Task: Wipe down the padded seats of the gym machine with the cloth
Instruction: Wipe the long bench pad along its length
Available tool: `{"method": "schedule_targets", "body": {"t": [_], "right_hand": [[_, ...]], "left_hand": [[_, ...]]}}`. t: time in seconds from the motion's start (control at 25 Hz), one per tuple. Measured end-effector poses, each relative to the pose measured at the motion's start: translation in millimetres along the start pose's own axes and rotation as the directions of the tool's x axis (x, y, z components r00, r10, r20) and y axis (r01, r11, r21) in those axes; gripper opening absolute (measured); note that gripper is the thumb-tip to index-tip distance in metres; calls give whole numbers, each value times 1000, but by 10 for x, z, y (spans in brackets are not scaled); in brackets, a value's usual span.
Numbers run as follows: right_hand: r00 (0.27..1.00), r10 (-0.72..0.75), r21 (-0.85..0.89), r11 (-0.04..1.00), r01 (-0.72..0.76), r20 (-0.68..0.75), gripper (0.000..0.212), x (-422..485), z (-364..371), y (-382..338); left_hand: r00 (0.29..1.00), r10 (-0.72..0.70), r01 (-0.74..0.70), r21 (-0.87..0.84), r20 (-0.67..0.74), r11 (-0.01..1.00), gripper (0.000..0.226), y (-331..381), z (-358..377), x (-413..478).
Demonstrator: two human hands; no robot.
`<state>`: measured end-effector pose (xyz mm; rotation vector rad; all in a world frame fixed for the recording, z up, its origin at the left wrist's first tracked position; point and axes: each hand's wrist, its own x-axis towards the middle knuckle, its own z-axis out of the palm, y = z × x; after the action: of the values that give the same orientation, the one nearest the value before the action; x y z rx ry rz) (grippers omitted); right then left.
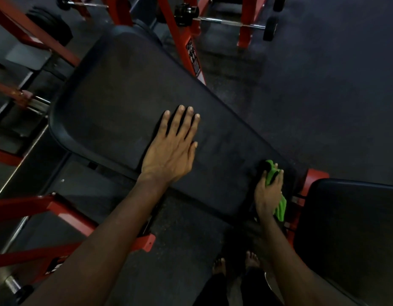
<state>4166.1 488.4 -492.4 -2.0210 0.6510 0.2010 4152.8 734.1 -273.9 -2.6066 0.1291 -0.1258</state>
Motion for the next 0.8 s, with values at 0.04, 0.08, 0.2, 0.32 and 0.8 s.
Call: {"method": "schedule_targets", "body": {"t": [0.04,0.08,0.2,0.32,0.8], "right_hand": [[1000,9,-28,1000,-10,-22,70,9,11,-85],[998,-50,-45,998,49,-34,65,-72,20,-193],[889,-453,-28,890,455,61,67,-508,143,-617],[709,-680,19,724,690,187,64,-708,259,-959],[904,-426,38,905,425,33,66,-807,81,-315]], "left_hand": [[1000,0,0,-6,4,1000,66,2,-7,0],[1000,1,-1,-6,12,1000,67,7,-9,-10],[1000,-3,3,3,4,1000,67,-5,9,-2],[1000,0,0,1,3,1000,67,-5,-5,0],[1000,-11,11,-43,-2,999,68,-11,8,-9]]}}
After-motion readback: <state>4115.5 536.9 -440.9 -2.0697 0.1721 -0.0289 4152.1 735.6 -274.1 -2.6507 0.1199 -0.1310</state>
